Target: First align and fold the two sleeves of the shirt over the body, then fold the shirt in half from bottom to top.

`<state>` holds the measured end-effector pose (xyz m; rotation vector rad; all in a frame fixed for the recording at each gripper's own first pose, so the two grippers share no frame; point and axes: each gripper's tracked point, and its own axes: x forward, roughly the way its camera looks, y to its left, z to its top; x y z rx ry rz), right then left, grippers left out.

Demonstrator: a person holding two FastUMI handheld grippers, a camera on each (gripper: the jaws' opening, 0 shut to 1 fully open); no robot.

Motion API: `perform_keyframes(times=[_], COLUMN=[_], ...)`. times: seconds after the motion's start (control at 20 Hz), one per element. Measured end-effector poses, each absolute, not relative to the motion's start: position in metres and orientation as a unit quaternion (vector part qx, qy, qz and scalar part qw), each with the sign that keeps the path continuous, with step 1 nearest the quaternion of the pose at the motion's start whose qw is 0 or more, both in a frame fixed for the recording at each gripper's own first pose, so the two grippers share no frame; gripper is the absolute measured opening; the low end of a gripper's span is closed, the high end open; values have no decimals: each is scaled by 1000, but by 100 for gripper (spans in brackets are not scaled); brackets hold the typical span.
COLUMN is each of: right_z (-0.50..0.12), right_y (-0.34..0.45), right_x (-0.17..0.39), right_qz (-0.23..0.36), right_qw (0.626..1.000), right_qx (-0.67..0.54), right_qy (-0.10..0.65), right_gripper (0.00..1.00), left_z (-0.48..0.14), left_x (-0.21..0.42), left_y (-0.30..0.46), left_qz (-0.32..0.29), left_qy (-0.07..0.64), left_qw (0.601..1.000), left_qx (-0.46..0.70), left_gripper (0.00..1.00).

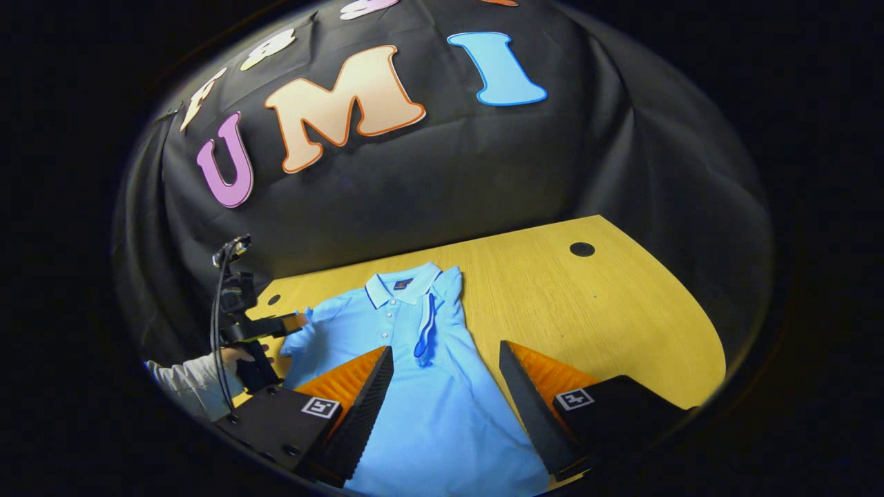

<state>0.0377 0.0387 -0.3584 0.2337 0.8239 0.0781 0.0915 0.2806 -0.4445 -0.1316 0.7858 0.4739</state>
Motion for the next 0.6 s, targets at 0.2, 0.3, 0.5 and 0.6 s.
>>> perform_keyframes(times=[0.2, 0.3, 0.5, 0.6], right_z=[-359, -361, -358, -356], right_y=[43, 43, 41, 34], right_x=[33, 32, 33, 32], right_qz=[45, 45, 46, 42], right_qw=[907, 907, 907, 909], right_qx=[112, 108, 112, 105], right_qy=[403, 405, 403, 401], right_gripper=[97, 97, 97, 97], left_z=[-460, -460, -462, -462], left_x=[81, 85, 86, 90], left_y=[291, 288, 281, 275], left_qz=[248, 242, 231, 221], left_qy=[397, 391, 396, 397], left_qw=[882, 886, 886, 888], left_qx=[-61, -65, -71, -74], left_gripper=[98, 99, 94, 77])
